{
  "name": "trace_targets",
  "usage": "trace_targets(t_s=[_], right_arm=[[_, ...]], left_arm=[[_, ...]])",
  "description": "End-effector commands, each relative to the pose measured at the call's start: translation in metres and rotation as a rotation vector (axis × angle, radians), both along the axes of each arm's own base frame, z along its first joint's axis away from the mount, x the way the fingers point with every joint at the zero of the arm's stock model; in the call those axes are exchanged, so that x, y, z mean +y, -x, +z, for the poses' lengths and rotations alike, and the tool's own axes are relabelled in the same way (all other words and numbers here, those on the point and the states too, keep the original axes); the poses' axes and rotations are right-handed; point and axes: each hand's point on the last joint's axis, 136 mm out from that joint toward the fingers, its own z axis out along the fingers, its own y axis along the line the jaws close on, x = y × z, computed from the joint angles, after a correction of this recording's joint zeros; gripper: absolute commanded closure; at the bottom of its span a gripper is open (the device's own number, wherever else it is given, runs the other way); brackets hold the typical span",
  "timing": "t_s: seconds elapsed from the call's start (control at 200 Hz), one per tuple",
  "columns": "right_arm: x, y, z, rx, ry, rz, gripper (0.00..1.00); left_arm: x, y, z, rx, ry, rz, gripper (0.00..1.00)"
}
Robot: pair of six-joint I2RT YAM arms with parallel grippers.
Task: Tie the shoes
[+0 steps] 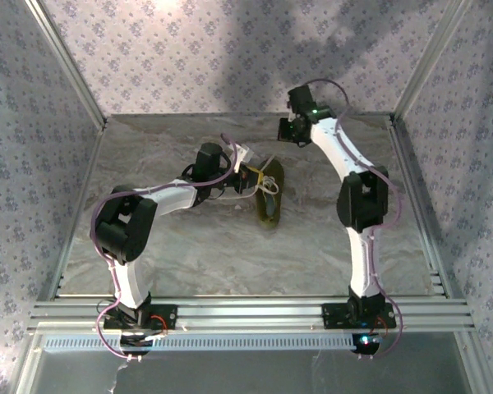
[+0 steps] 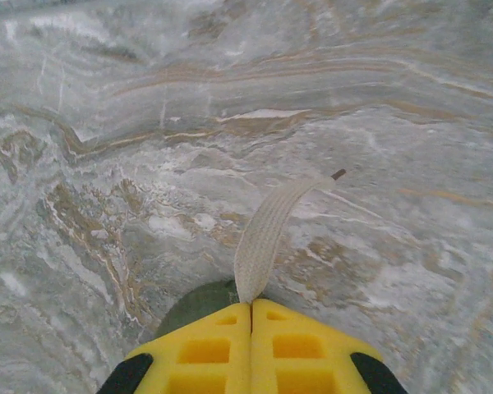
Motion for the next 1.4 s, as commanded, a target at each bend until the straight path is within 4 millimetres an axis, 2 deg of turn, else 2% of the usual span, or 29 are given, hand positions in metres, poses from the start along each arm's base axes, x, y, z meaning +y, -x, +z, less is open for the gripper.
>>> trace_targets(t_s=[0.0,0.185,0.37,0.465,0.664,1.054,1.194,1.394], right_arm=[[0.002,0.006,-0.024,0.053,0.117,0.013,1.0],[-0.028,0.017,-0.047,0.102,0.189,-0.076,1.0],[-0.059,0.037,-0.056,0.125,0.183,-0.15,1.0],[-0.066,0.049,-0.058,0.13,0.194,-0.161,1.0],[-0.066,0.075,-0.068,0.152,0.18,-0.16,1.0],[-0.05,0.126,-0.087,0.213,0.106,-0.135,1.0],[-0.042,0.138,-0.085,0.196,0.096,-0.118,1.0],[-0.044,0.163,-0.092,0.217,0.104,-0.116,1.0]], left_arm=[[-0.003,-0.003,0.022,-0.046,0.044,-0.023,1.0],[0.0,-0.009,0.029,-0.041,0.052,0.016,1.0],[-0.002,-0.013,0.037,-0.034,0.07,0.025,1.0],[-0.002,-0.014,0.04,-0.037,0.077,0.03,1.0],[-0.003,-0.015,0.042,-0.03,0.087,0.032,1.0],[-0.003,-0.014,0.043,-0.016,0.091,0.031,1.0],[-0.003,-0.012,0.044,-0.013,0.093,0.029,1.0],[-0.004,-0.009,0.048,-0.009,0.102,0.022,1.0]])
